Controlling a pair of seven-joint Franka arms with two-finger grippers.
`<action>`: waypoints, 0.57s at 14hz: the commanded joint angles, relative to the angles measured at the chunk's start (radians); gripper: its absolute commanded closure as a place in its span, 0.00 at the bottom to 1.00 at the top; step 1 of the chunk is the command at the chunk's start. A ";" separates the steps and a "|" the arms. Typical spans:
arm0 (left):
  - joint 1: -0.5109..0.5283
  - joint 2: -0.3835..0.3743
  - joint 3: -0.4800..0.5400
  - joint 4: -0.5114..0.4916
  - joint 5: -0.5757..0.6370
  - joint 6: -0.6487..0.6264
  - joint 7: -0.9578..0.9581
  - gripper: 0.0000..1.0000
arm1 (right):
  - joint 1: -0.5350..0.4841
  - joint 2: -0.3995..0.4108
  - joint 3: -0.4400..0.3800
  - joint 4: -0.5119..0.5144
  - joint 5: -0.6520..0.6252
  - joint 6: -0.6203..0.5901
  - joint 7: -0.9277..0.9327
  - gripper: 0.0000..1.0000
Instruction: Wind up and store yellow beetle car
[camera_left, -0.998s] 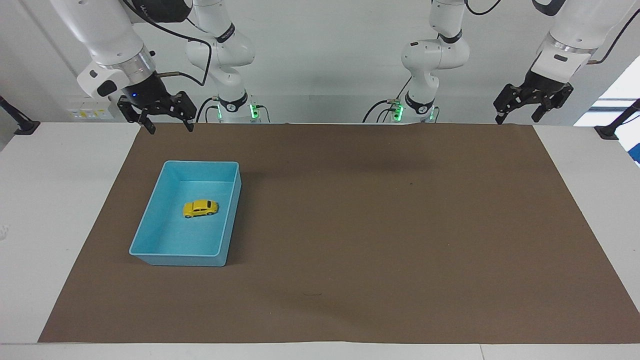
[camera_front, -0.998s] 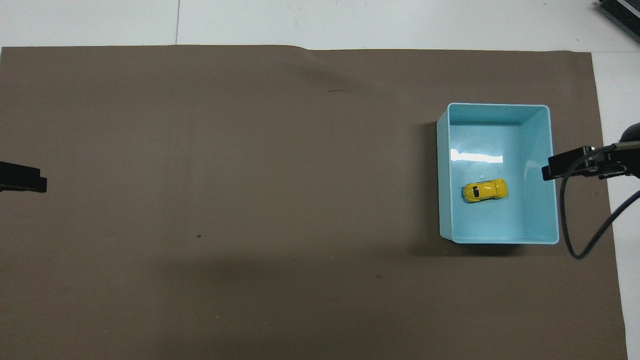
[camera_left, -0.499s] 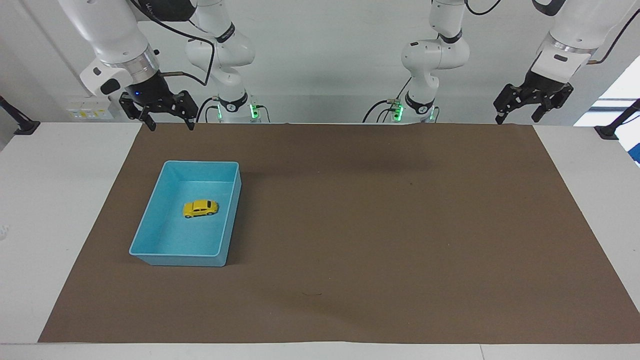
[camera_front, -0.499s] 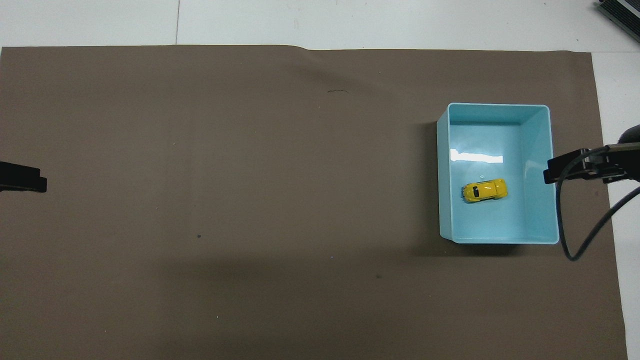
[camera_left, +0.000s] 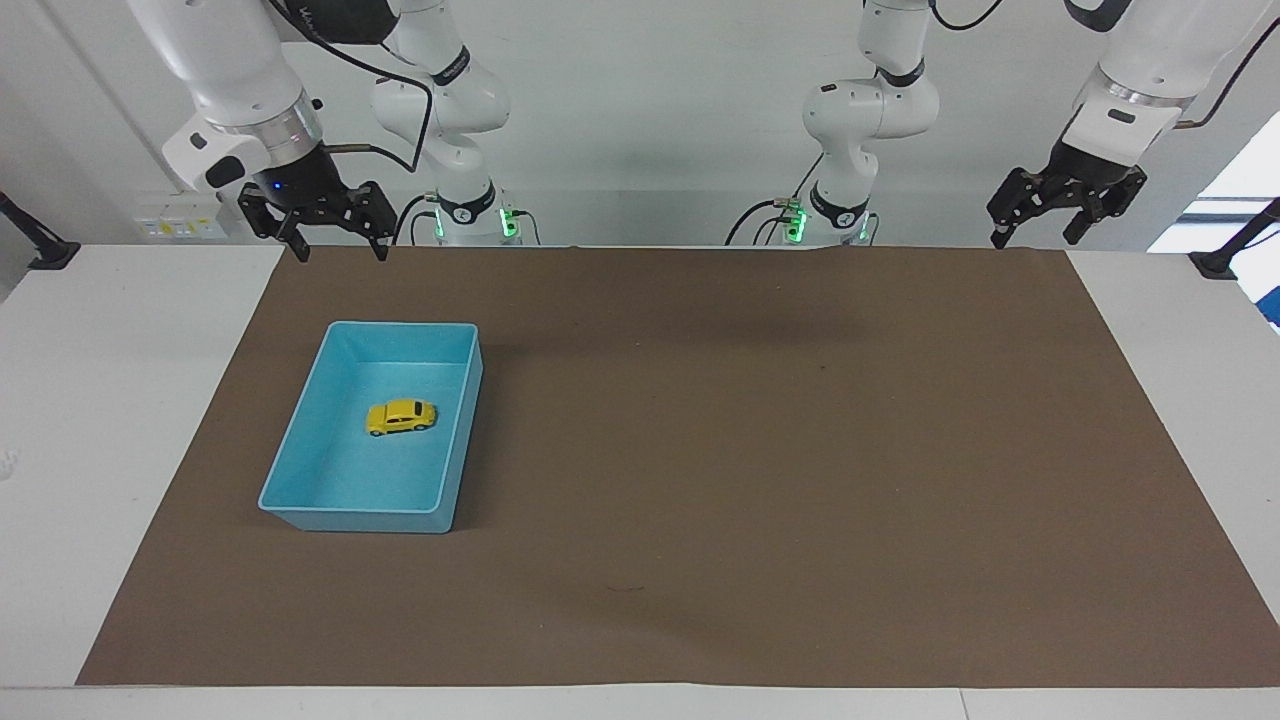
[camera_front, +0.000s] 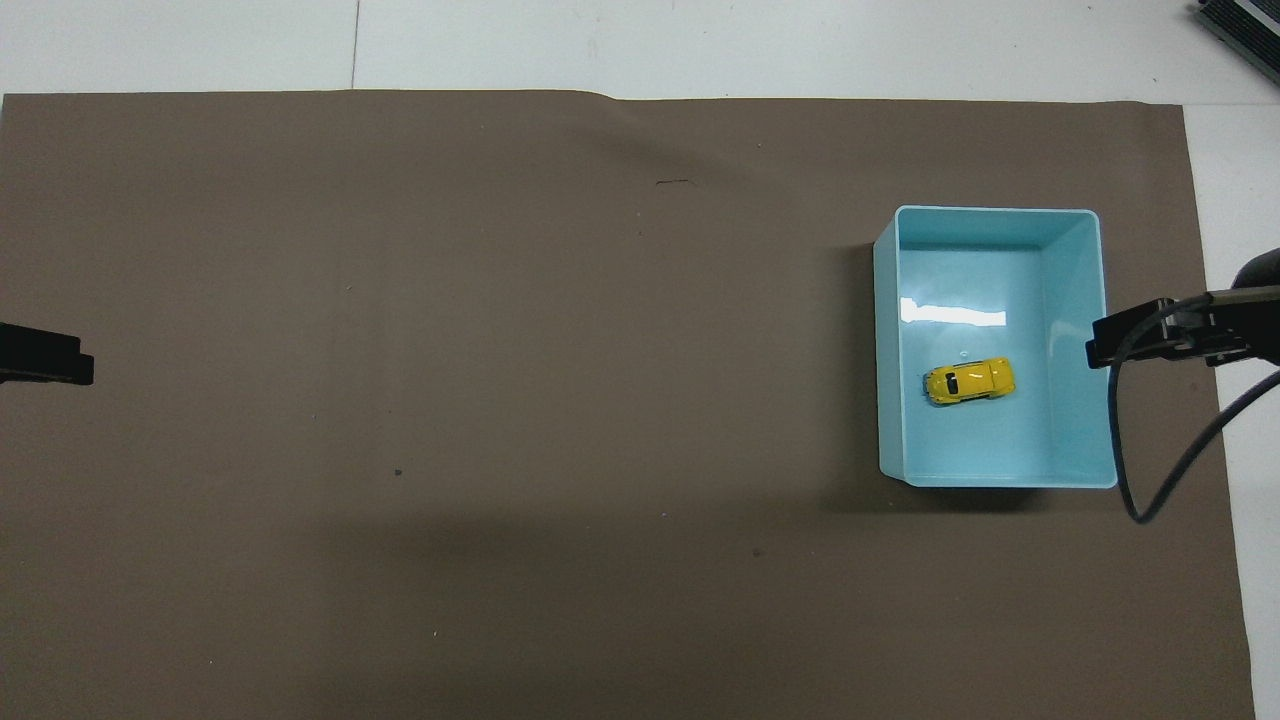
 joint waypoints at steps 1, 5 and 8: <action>0.021 -0.009 -0.012 0.004 -0.010 -0.014 0.004 0.00 | -0.011 0.006 0.006 0.016 -0.009 0.006 -0.007 0.00; 0.021 -0.009 -0.012 0.004 -0.011 -0.015 0.004 0.00 | -0.011 0.009 0.004 0.016 -0.016 0.007 -0.019 0.00; 0.021 -0.009 -0.012 0.004 -0.011 -0.014 0.004 0.00 | -0.011 0.009 0.004 0.016 -0.014 0.007 -0.021 0.00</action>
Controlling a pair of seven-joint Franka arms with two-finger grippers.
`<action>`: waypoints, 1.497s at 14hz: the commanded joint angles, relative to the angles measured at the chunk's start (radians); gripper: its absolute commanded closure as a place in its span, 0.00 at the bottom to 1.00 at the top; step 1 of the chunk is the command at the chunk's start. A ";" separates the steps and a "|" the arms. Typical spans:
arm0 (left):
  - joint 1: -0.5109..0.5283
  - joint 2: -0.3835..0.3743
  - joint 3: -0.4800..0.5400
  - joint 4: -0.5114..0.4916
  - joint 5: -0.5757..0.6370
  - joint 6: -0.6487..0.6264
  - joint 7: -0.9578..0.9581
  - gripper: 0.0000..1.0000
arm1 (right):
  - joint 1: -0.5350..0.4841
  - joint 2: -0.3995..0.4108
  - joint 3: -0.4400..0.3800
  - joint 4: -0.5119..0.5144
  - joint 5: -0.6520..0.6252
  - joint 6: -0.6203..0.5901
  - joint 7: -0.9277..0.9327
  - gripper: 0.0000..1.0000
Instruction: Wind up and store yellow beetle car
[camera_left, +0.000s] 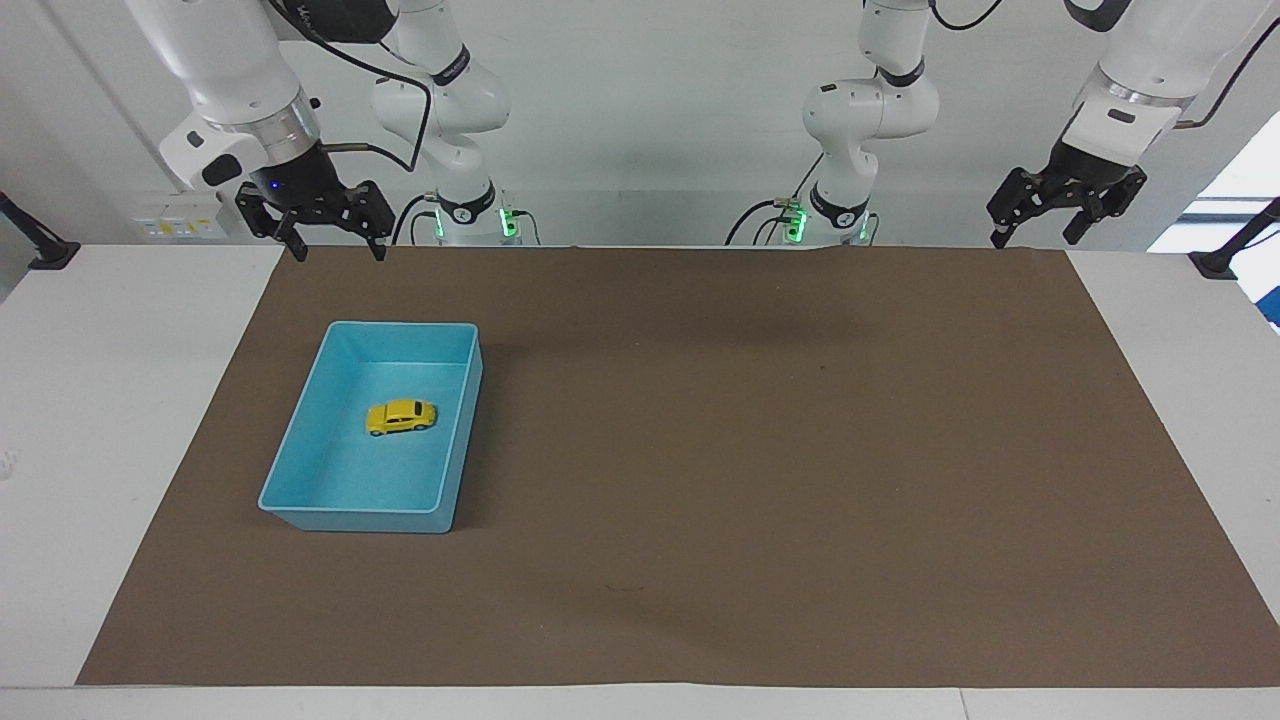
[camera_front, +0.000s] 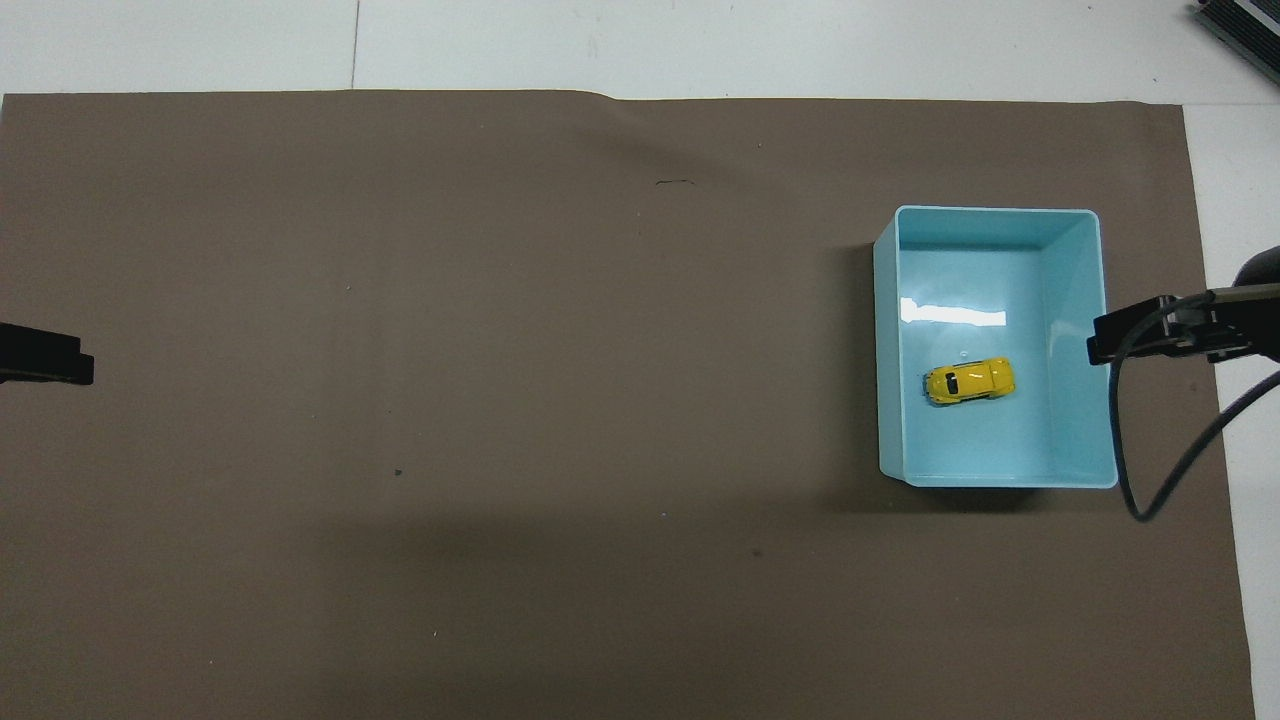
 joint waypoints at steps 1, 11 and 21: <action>0.021 -0.009 -0.012 0.004 -0.010 -0.015 0.004 0.00 | -0.010 0.009 0.006 0.014 -0.013 0.007 -0.020 0.00; 0.021 -0.009 -0.012 0.004 -0.011 -0.014 0.004 0.00 | -0.012 0.013 0.009 0.012 -0.005 0.051 -0.020 0.00; 0.021 -0.009 -0.012 0.004 -0.010 -0.015 0.004 0.00 | -0.002 0.009 0.011 0.011 -0.005 0.080 -0.020 0.00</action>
